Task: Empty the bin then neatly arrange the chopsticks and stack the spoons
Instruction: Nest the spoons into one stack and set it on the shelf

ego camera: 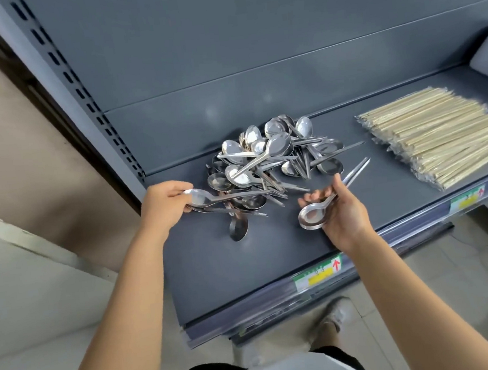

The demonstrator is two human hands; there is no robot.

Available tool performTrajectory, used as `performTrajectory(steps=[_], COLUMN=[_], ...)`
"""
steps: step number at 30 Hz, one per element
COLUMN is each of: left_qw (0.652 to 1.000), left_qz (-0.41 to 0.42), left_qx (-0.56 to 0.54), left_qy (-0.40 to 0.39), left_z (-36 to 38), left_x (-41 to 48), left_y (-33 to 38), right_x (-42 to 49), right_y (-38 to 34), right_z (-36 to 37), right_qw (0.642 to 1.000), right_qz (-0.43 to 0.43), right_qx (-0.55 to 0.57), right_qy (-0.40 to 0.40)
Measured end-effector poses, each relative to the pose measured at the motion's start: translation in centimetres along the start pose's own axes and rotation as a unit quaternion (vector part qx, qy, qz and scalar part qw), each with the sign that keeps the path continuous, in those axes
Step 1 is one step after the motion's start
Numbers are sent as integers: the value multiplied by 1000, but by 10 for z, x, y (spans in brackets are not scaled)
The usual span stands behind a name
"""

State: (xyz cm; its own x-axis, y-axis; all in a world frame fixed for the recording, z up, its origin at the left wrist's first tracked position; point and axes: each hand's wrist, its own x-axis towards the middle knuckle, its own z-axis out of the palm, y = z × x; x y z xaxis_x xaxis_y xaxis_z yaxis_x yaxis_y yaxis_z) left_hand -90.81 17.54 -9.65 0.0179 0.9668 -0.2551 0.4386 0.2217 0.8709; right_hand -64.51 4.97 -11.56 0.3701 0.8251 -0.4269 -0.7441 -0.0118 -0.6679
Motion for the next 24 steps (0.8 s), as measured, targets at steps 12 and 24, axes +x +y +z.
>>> performTrajectory(steps=[12,24], left_qw=[957,973], left_qz=[-50,197], left_qx=[-285,6], left_qy=[-32,-122], left_z=[-7,66], left_x=[-68,-119], left_y=[28,47], right_x=[-35,-49], right_y=[21,28], right_z=[35,57], right_qw=[997,998], right_qz=[8,30], right_qx=[73,50], right_qy=[19,-15])
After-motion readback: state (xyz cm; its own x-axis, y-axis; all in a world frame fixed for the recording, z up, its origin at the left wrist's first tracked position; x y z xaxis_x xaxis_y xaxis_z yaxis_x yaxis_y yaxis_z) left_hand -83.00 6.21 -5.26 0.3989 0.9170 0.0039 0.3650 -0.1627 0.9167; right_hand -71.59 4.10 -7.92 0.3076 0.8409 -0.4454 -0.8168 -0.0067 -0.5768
